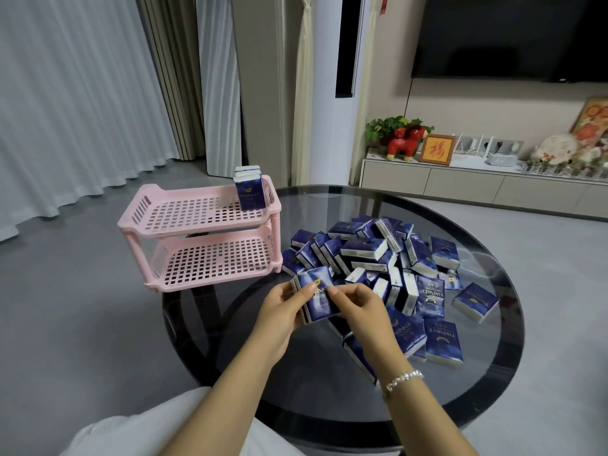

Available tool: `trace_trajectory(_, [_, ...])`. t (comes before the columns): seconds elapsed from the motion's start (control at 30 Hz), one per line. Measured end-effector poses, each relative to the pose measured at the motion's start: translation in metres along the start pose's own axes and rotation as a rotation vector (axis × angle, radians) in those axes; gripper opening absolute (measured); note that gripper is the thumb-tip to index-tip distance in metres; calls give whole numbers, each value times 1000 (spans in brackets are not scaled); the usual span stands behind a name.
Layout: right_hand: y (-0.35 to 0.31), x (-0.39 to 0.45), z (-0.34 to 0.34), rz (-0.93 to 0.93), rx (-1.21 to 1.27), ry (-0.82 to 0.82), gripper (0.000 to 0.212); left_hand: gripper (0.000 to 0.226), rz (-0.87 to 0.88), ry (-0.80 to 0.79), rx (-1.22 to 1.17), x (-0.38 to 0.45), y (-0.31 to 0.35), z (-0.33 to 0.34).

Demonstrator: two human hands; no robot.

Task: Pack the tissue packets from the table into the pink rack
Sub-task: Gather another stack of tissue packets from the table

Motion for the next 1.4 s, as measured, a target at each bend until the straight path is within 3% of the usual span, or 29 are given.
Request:
trace_trajectory(0.1, [-23,10,-19,-142,-202,86,4,18,12,60,-61,12,1,-10])
trace_trajectory(0.2, [-56,15,-34,-344,-525,161,17,16,13,81,-125,18,-4,-22])
trace_trajectory(0.37, [-57,38,-3,-465,-1238,-196,46,17,9,80,-71,23,-11,-30])
trace_trajectory(0.53, [-43,55,14,-428,-1412,-387,55,32,-1,51,-41,25,-15,-29])
trace_trajectory(0.73, [-47,60,10,-334,-1182,-378,37,31,21,91,-10,25,-13,-38])
trace_trajectory(0.97, [-64,53,-11,-269,-776,-152,27,33,57,116,-69,18,-5,-42])
trace_trajectory(1.23, [-33,43,1,-20,-289,-229,18,22,64,108,-98,12,-2,-41])
trace_trajectory(1.4, [-6,34,16,132,-36,-212,18,37,45,117,-93,12,-6,-40])
Point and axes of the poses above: each hand's wrist, its own x-axis towards the middle knuckle, its own z-axis out of the palm, y = z × x, the point moved 10 cm from there along x, towards the middle knuckle, and after that the axes turned 6 degrees about z, right-handed, at the moved point
